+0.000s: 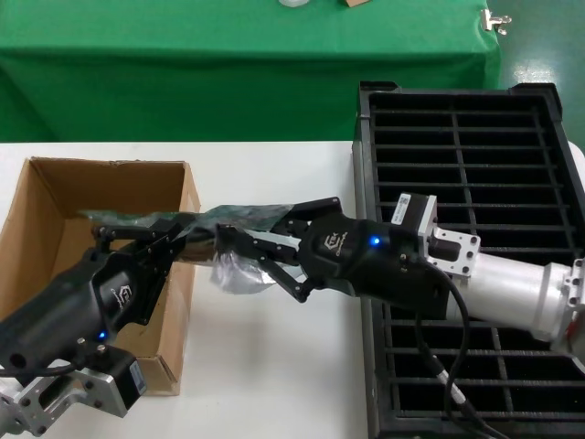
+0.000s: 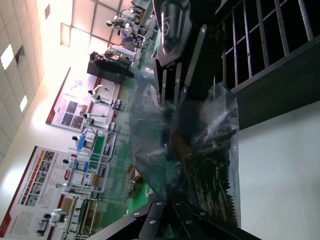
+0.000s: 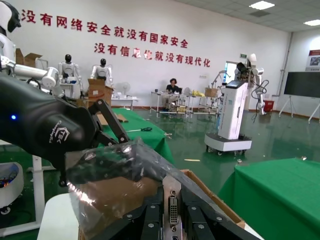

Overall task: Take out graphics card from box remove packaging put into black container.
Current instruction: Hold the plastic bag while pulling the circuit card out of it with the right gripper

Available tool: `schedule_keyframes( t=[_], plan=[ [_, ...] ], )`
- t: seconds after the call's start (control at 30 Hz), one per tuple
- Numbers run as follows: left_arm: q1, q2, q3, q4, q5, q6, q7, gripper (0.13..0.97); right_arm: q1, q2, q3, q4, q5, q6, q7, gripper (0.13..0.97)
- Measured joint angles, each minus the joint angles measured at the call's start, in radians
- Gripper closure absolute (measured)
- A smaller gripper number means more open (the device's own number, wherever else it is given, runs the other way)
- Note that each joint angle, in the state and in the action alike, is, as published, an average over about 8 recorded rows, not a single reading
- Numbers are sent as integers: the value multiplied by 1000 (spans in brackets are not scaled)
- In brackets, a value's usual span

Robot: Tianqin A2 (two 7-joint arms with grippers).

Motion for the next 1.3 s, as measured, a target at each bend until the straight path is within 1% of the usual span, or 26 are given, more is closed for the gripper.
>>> schedule_keyframes(
  t=[0.67, 0.83, 1.03, 1.3],
  plan=[
    [0, 0, 0, 0, 0, 0, 0, 958, -31, 48, 18, 66, 7, 8, 18, 906],
    [0, 0, 0, 0, 0, 0, 0, 958, -37, 68, 23, 103, 9, 7, 32, 906],
    [0, 0, 0, 0, 0, 0, 0, 958, -52, 126, 35, 191, 4, 6, 61, 906],
    [0, 0, 0, 0, 0, 0, 0, 958, -77, 250, 79, 344, -28, 35, 120, 906]
  ],
)
